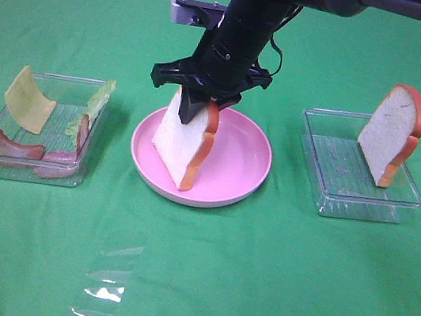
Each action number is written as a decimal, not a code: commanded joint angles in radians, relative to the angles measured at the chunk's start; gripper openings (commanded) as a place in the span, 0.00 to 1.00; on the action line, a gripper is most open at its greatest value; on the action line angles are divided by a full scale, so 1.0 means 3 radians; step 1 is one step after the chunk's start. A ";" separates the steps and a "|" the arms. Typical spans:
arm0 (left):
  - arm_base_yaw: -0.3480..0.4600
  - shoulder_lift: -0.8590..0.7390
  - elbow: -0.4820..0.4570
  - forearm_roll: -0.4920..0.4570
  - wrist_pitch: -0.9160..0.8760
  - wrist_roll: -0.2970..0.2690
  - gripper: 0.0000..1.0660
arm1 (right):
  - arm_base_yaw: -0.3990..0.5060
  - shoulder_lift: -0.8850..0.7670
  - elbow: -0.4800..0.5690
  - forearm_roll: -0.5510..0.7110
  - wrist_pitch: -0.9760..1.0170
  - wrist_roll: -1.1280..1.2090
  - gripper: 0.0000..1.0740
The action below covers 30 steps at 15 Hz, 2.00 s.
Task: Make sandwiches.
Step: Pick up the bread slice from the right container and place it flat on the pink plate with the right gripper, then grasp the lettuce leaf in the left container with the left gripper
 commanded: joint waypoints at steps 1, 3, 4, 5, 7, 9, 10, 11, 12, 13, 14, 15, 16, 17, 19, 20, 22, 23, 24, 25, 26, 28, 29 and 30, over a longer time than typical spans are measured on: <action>0.0003 -0.0050 0.0013 -0.0027 -0.0017 -0.0007 0.92 | 0.0000 0.0013 -0.0010 -0.0087 0.0007 -0.0023 0.73; 0.0003 -0.0050 0.0013 -0.0027 -0.0017 -0.0007 0.92 | 0.0000 0.0000 -0.0013 -0.0270 0.0070 -0.0023 0.92; 0.0003 -0.0050 0.0013 -0.0027 -0.0017 -0.0007 0.92 | 0.0000 -0.0043 -0.0017 -0.0393 0.0147 -0.0023 0.92; 0.0003 -0.0050 0.0013 -0.0027 -0.0017 -0.0007 0.92 | 0.0000 -0.0097 -0.0017 -0.0520 0.0223 -0.0023 0.92; 0.0003 -0.0050 0.0013 -0.0027 -0.0017 -0.0007 0.92 | 0.0000 -0.0223 -0.0017 -0.0697 0.0333 -0.0023 0.92; 0.0003 -0.0050 0.0013 -0.0027 -0.0017 -0.0007 0.92 | 0.0000 -0.0450 -0.0017 -0.0957 0.0467 -0.0020 0.92; 0.0003 -0.0050 0.0013 -0.0027 -0.0017 -0.0007 0.92 | 0.0000 -0.0640 -0.0017 -0.0990 0.0583 -0.0010 0.92; 0.0003 -0.0050 0.0013 -0.0027 -0.0017 -0.0007 0.92 | 0.0000 -0.0690 -0.0017 -0.0990 0.0627 -0.0007 0.92; 0.0003 -0.0050 0.0013 -0.0027 -0.0017 -0.0007 0.92 | 0.0000 -0.0813 -0.0017 -0.0990 0.0773 0.0047 0.92; 0.0003 -0.0050 0.0013 -0.0027 -0.0017 -0.0007 0.92 | 0.0000 -0.0850 -0.0017 -0.0990 0.0847 0.0060 0.92; 0.0003 -0.0050 0.0013 -0.0027 -0.0017 -0.0007 0.92 | -0.0007 -0.0910 -0.0017 -0.0990 0.1010 0.0083 0.92; 0.0003 -0.0050 0.0013 -0.0027 -0.0017 -0.0007 0.92 | -0.0007 -0.0973 -0.0017 -0.1007 0.1167 0.0130 0.92; 0.0003 -0.0050 0.0013 -0.0027 -0.0017 -0.0007 0.92 | -0.0007 -0.1047 0.0000 -0.1017 0.1167 0.0167 0.92; 0.0003 -0.0050 0.0013 -0.0027 -0.0017 -0.0007 0.92 | -0.0007 -0.1127 0.0000 -0.1017 0.1167 0.0167 0.92; 0.0003 -0.0050 0.0013 -0.0027 -0.0017 -0.0003 0.92 | -0.0050 -0.1317 0.0120 -0.1020 0.1167 0.0193 0.92; 0.0003 -0.0050 0.0013 -0.0027 -0.0017 -0.0003 0.92 | -0.0123 -0.1420 0.0260 -0.1037 0.1167 0.0193 0.92; 0.0003 -0.0050 0.0013 -0.0027 -0.0017 -0.0003 0.92 | -0.0263 -0.1590 0.0560 -0.1037 0.1167 0.0260 0.92; 0.0003 -0.0050 0.0013 -0.0030 -0.0017 -0.0003 0.92 | -0.0363 -0.1683 0.0763 -0.1030 0.1167 0.0280 0.92; 0.0003 -0.0050 0.0013 -0.0030 -0.0017 -0.0003 0.92 | -0.0563 -0.1883 0.1187 -0.1003 0.1167 0.0330 0.92; 0.0003 -0.0050 0.0013 -0.0030 -0.0017 -0.0007 0.92 | -0.0603 -0.1943 0.1297 -0.1003 0.1167 0.0337 0.92; 0.0003 -0.0050 0.0013 -0.0030 -0.0017 -0.0007 0.92 | -0.0667 -0.2050 0.1483 -0.1000 0.1167 0.0350 0.92; 0.0003 -0.0050 0.0013 -0.0030 -0.0017 -0.0003 0.92 | -0.0710 -0.2307 0.1860 -0.1057 0.1167 0.0407 0.92; 0.0003 -0.0050 0.0013 -0.0030 -0.0017 -0.0003 0.92 | -0.0710 -0.2373 0.1950 -0.1093 0.1167 0.0433 0.92; 0.0003 -0.0050 0.0013 -0.0040 -0.0017 -0.0003 0.92 | -0.0710 -0.2493 0.2097 -0.1097 0.1167 0.0483 0.92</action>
